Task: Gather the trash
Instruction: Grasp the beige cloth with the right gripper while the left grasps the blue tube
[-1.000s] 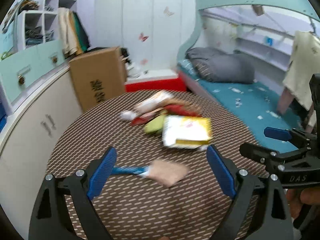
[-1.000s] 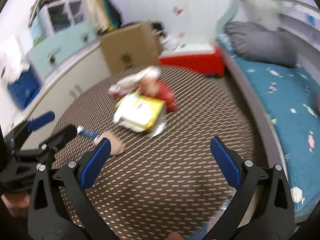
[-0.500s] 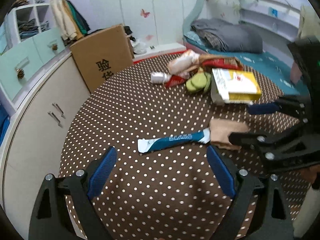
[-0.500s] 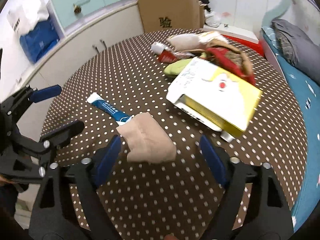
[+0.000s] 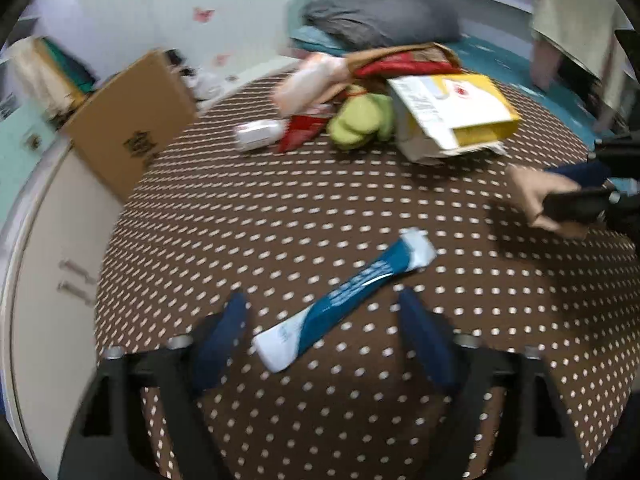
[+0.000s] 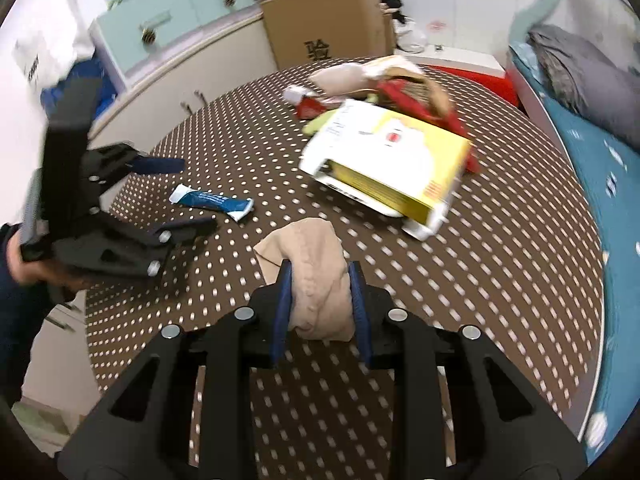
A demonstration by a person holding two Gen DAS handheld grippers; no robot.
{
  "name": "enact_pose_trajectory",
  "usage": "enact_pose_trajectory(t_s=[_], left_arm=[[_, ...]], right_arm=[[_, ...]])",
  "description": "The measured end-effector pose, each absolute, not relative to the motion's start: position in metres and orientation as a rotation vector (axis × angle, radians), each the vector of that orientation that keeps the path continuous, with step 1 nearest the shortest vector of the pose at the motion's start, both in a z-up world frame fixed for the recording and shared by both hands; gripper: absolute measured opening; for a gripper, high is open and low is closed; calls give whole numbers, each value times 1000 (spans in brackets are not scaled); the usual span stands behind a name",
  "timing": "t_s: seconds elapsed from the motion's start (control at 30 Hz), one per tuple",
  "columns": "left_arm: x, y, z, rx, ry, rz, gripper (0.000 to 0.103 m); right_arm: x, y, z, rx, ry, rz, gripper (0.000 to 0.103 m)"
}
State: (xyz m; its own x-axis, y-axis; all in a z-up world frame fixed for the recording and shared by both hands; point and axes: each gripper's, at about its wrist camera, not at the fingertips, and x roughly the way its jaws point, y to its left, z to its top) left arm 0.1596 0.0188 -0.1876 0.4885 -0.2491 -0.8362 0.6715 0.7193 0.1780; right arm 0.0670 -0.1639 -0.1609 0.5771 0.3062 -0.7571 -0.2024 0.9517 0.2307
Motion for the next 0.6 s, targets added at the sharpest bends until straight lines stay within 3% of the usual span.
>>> enact_pose_trajectory(t_s=[0.03, 0.17, 0.6], left_arm=[[162, 16, -187, 528, 909, -631, 57], [164, 7, -186, 476, 977, -713, 12], [132, 7, -147, 105, 939, -625, 10]], right_arm=[[63, -169, -159, 135, 904, 288, 28], [49, -192, -151, 196, 879, 256, 28], [30, -256, -138, 349, 772, 115, 28]])
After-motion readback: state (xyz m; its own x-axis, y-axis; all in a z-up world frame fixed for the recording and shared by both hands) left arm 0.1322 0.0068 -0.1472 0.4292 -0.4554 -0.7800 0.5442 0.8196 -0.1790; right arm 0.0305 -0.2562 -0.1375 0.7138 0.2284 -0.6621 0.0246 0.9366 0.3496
